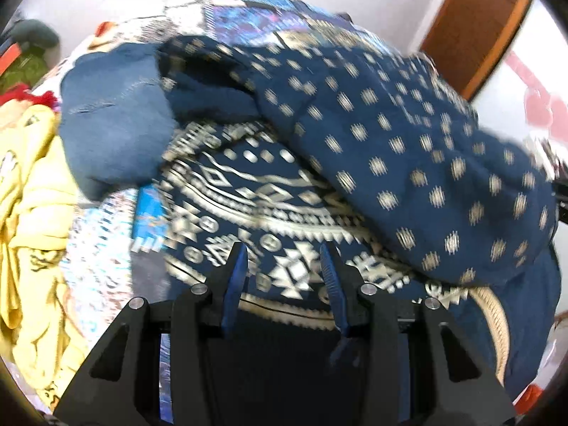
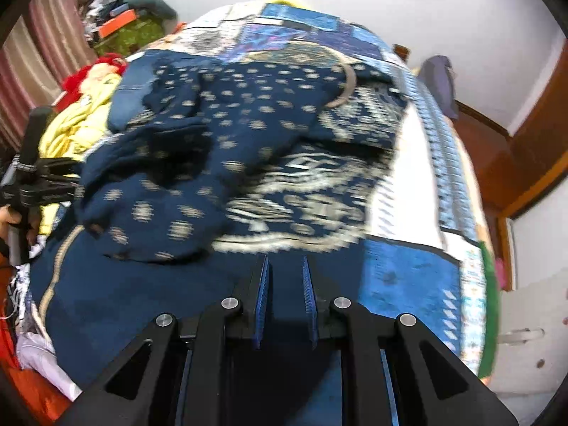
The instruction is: Fold large clothes
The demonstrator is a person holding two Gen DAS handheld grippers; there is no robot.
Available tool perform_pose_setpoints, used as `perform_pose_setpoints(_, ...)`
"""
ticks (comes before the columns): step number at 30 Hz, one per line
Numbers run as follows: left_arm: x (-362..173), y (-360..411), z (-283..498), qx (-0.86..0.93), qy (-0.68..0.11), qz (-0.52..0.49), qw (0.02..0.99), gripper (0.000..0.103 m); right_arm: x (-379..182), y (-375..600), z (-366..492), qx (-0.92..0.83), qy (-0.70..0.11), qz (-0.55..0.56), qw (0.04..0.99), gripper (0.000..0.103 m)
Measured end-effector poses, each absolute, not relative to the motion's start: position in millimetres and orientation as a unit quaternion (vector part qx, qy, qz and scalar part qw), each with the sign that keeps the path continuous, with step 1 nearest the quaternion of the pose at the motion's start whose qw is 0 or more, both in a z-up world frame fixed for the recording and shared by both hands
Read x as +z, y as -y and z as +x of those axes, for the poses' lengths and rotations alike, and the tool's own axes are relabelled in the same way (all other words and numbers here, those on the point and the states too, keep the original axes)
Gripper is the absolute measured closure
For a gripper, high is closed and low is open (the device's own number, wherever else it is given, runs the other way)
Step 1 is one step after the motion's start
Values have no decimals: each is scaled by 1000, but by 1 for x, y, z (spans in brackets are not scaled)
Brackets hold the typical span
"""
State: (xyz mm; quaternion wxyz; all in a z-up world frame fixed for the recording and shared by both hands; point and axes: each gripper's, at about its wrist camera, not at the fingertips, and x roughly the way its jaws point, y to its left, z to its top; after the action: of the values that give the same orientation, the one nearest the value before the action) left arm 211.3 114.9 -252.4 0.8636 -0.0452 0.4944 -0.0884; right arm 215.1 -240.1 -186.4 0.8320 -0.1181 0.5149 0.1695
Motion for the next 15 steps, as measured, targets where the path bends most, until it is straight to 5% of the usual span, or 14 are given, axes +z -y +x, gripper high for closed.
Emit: perform_pose_setpoints(15,-221,-200,297,-1,-462,-120,879,58,-169,260,368,90,-461,-27,882,89)
